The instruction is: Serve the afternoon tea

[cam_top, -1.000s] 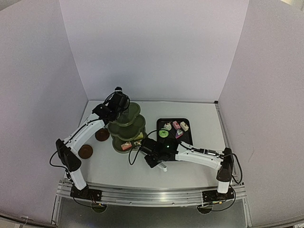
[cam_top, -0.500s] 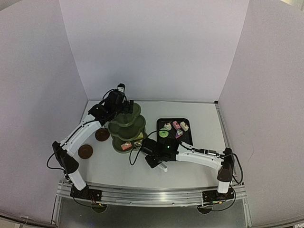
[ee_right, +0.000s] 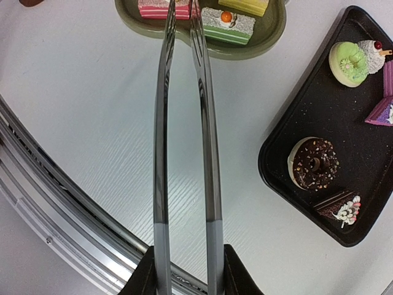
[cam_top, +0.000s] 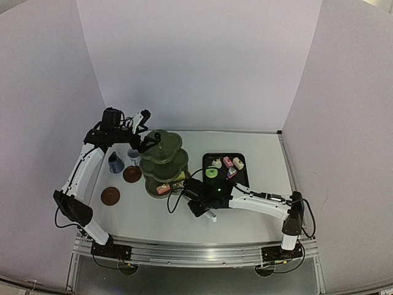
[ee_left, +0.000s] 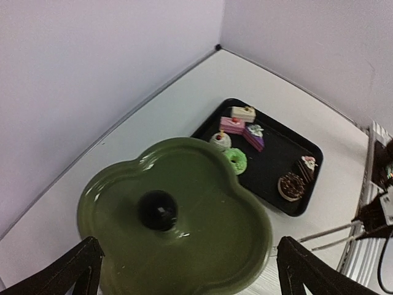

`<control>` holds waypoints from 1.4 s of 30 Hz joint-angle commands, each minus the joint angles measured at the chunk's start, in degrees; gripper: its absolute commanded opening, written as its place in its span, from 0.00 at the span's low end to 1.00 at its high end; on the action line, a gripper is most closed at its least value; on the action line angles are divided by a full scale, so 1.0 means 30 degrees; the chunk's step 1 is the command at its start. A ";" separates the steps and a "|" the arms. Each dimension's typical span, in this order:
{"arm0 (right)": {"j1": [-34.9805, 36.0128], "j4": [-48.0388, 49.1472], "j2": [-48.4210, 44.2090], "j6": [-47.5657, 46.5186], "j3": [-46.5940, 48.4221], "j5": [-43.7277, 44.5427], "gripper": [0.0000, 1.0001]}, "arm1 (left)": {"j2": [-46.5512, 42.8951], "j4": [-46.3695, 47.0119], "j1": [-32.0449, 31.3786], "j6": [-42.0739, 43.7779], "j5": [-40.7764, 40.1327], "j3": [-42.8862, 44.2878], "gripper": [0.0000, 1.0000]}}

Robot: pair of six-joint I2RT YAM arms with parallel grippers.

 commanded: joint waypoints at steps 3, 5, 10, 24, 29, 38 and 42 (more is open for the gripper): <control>-0.0072 0.0552 -0.1279 0.0139 -0.0039 0.0246 0.27 | 0.2244 -0.2544 -0.0107 0.5809 0.4696 0.3060 1.00; -0.0075 0.0593 -0.1469 0.0251 -0.0135 0.0275 0.27 | 0.3050 -0.2956 0.0005 0.6278 0.4549 0.3711 1.00; -0.0076 0.0800 -0.1820 0.0443 -0.0542 0.0320 0.27 | 0.3614 -0.1974 0.0101 0.6407 0.4548 0.3595 0.98; -0.0062 0.1035 -0.1558 0.0296 -0.0406 0.0198 0.27 | 0.4369 -0.1092 0.0101 0.6211 0.3672 0.3341 0.68; -0.0064 0.1050 -0.1564 0.0262 -0.0411 0.0258 0.26 | 0.4774 -0.0716 0.0089 0.6385 0.2550 0.3473 0.64; -0.0078 0.1077 -0.1651 0.0331 -0.0435 0.0292 0.26 | 0.4694 -0.0298 0.0094 0.6047 0.2257 0.3282 0.39; -0.0074 0.1079 -0.1655 0.0309 -0.0412 0.0274 0.26 | 0.4244 0.0196 0.0101 0.5628 0.2520 0.2766 0.22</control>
